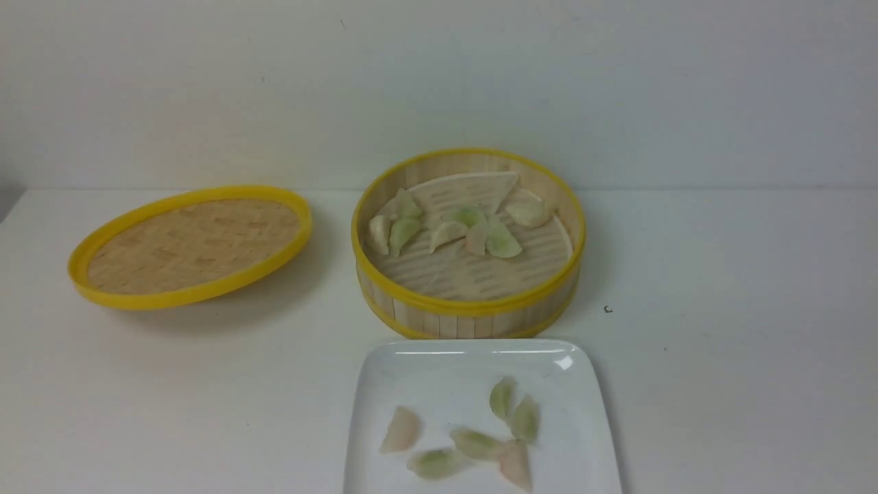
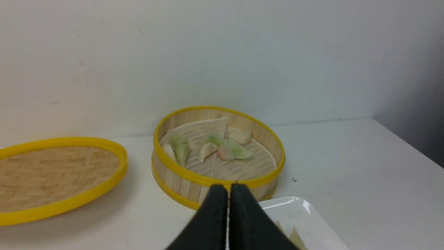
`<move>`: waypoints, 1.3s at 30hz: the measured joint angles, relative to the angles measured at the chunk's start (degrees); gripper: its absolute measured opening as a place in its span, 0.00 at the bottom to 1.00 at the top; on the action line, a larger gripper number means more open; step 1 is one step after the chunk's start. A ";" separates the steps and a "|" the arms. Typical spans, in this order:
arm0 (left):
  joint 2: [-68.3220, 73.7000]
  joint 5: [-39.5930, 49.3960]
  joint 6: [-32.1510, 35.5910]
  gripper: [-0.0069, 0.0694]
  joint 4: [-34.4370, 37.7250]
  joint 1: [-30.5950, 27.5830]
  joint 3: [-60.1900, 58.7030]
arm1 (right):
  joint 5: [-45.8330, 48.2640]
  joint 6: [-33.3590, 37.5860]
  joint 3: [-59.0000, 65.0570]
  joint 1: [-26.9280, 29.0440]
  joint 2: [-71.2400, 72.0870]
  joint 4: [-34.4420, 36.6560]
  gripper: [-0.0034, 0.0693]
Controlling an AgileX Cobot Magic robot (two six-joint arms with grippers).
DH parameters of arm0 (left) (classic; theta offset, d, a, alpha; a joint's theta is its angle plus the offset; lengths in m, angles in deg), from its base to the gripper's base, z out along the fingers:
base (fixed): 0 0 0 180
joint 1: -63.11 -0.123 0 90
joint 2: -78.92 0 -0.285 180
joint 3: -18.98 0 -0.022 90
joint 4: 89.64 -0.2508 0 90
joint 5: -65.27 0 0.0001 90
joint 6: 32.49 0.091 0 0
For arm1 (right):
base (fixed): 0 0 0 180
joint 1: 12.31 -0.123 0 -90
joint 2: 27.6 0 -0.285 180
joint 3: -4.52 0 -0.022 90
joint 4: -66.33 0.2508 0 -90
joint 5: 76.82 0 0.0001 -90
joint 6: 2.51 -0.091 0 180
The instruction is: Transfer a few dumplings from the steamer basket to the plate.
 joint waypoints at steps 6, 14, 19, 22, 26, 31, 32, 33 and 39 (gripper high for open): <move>-1.69 0.59 0.03 0.08 -0.61 0.00 -0.11 | -0.03 0.00 0.00 0.00 0.00 -0.04 0.03; -3.21 -5.04 6.56 0.08 -2.06 -2.38 -6.51 | -0.07 0.00 0.00 0.00 0.00 -0.11 0.03; -7.35 -13.85 19.94 0.08 5.98 -14.06 -21.59 | -0.07 0.00 0.00 0.00 0.00 -0.18 0.03; -7.77 -15.35 21.40 0.08 6.41 -17.51 -27.61 | -0.21 0.00 0.00 0.00 0.00 -0.18 0.03; -7.76 -14.89 21.88 0.08 5.17 -20.01 -33.07 | -0.27 0.00 0.00 0.00 0.00 -0.18 0.03; -7.76 -13.64 21.97 0.08 5.11 -20.06 -33.21 | -0.27 0.00 0.00 0.00 0.00 -0.24 0.03; -7.76 -13.64 21.97 0.08 5.11 -20.06 -33.21 | -0.27 0.00 0.00 0.00 0.00 -0.24 0.03; -7.76 -13.64 21.97 0.08 5.11 -20.06 -33.21 | -0.27 0.00 0.00 0.00 0.00 -0.24 0.03; -7.76 -13.64 21.97 0.08 5.11 -20.06 -33.21 | -0.27 0.00 0.00 0.00 0.00 -0.24 0.03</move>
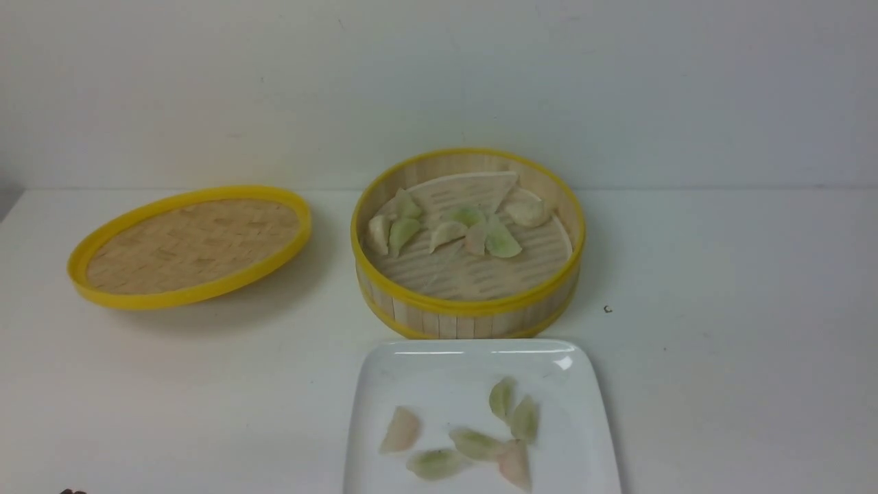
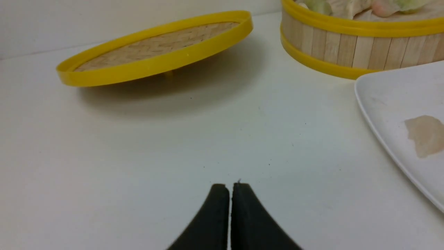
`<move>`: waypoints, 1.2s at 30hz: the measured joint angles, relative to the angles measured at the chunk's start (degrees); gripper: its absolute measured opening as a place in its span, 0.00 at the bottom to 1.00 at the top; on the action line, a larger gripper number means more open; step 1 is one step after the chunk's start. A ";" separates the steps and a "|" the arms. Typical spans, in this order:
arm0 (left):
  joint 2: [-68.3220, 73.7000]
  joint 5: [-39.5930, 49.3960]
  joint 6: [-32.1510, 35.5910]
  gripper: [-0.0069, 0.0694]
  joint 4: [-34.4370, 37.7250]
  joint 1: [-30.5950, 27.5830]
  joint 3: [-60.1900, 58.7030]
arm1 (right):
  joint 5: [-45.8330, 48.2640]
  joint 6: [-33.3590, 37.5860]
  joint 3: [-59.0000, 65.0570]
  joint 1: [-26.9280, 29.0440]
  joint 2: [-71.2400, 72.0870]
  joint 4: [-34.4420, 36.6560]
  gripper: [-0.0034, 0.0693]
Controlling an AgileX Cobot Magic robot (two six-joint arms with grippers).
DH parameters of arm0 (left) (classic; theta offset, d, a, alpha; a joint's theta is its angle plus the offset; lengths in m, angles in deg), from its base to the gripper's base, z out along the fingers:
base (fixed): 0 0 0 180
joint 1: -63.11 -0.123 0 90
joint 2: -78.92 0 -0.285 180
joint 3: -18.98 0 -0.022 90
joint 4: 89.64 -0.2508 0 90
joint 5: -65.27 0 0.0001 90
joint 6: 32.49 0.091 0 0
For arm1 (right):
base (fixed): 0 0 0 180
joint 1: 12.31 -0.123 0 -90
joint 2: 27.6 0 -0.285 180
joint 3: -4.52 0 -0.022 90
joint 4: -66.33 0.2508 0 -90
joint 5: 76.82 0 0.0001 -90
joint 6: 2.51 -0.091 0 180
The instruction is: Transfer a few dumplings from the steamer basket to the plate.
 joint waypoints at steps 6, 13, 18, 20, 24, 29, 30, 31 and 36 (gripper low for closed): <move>0.00 0.00 0.05 0.08 0.00 0.00 0.00 | 0.00 0.00 0.00 0.00 0.00 0.00 0.03; 0.00 0.00 0.05 0.08 0.00 0.00 0.00 | 0.00 0.00 0.00 0.00 0.00 0.00 0.03; 0.00 0.00 0.05 0.08 0.00 0.00 0.00 | -1.87 5.45 1.25 0.00 0.00 4.67 0.03; 0.00 0.00 0.05 0.08 0.00 0.00 0.00 | -3.39 10.79 2.30 0.00 0.00 9.38 0.03; 0.00 0.00 0.05 0.08 0.00 0.00 0.00 | -4.85 20.63 3.77 0.00 0.00 18.09 0.03; 0.00 0.00 0.05 0.08 0.00 0.00 0.00 | -5.27 23.26 6.80 1.69 0.00 20.38 0.03; 0.00 0.00 0.05 0.08 0.00 0.00 0.00 | -5.32 23.44 7.93 4.03 0.00 20.61 0.03; 0.00 0.00 0.05 0.08 0.00 0.00 0.00 | -5.32 23.49 8.99 6.41 0.00 20.73 0.03; 0.00 0.00 0.05 0.08 0.00 0.00 0.00 | -4.98 23.56 18.46 22.28 0.00 20.43 0.03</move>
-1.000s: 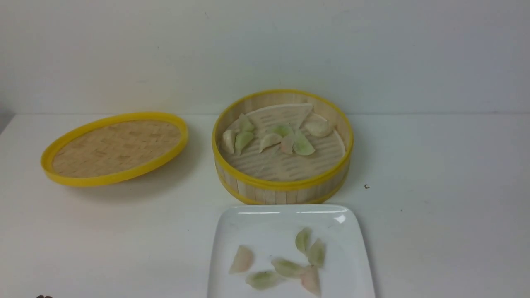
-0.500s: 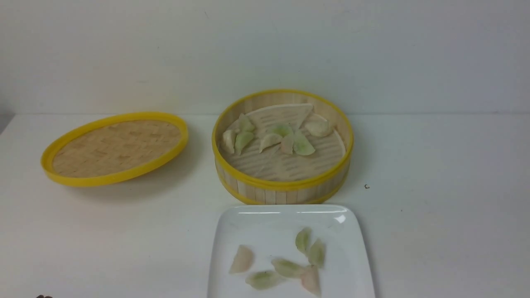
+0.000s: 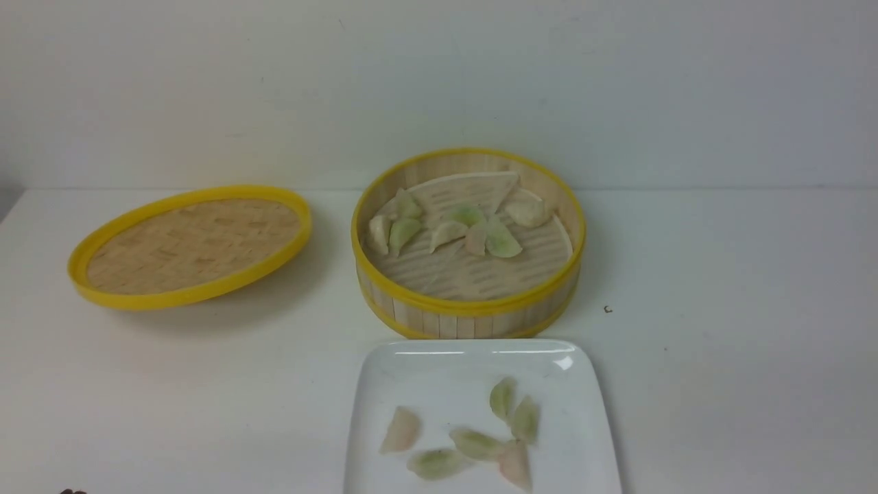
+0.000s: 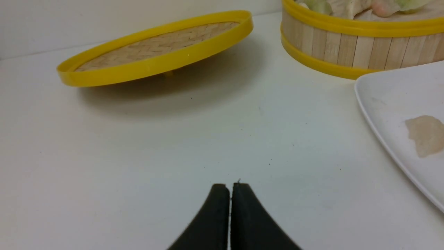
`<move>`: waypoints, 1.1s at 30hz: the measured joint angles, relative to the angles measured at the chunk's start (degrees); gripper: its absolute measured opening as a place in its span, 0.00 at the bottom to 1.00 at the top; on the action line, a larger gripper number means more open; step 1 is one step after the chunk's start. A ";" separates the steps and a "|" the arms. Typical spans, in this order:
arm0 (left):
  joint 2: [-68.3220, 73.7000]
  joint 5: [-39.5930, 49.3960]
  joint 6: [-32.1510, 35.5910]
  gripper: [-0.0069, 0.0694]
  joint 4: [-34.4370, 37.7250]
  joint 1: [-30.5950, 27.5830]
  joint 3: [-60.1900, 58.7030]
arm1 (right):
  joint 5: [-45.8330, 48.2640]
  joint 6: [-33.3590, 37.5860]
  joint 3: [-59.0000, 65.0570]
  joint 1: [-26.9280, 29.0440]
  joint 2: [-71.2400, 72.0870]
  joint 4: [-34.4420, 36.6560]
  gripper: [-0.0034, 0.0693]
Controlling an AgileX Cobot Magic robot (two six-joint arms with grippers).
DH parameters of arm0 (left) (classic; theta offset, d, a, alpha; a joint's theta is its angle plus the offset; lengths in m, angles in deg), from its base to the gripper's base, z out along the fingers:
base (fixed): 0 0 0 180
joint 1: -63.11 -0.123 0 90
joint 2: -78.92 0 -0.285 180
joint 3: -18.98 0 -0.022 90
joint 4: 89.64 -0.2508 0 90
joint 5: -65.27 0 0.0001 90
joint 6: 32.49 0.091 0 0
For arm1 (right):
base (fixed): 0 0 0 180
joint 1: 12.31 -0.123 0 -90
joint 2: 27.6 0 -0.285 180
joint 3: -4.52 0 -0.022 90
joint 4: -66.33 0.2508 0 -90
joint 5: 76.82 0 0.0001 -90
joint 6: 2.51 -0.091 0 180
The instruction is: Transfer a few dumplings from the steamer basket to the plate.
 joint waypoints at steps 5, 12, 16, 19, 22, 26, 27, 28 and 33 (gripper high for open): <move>0.00 0.00 0.00 0.08 0.00 0.00 0.00 | 2.08 -0.12 6.97 6.90 0.00 -0.24 0.03; 0.00 0.00 0.00 0.08 0.00 -0.02 0.00 | 2.18 -0.96 6.98 8.00 -0.05 -0.50 0.03; 0.00 0.00 0.00 0.08 0.00 -0.02 0.00 | 2.18 -0.96 6.98 8.00 -0.05 -0.50 0.03; 0.00 0.00 0.00 0.08 0.00 -0.02 0.00 | 2.18 -0.96 6.98 8.00 -0.05 -0.50 0.03; 0.00 0.00 0.00 0.08 0.00 -0.02 0.00 | 2.18 -0.96 6.98 8.00 -0.05 -0.50 0.03; 0.00 0.00 0.00 0.08 0.00 -0.02 0.00 | 2.18 -0.96 6.98 8.00 -0.05 -0.50 0.03; 0.00 0.00 0.00 0.08 0.00 -0.02 0.00 | 2.18 -0.96 6.98 8.00 -0.05 -0.50 0.03; 0.00 0.00 0.00 0.08 0.00 -0.02 0.00 | 2.18 -0.96 6.98 8.00 -0.05 -0.50 0.03; 0.00 0.00 0.00 0.08 0.00 -0.02 0.00 | 2.18 -0.96 6.98 8.00 -0.05 -0.53 0.03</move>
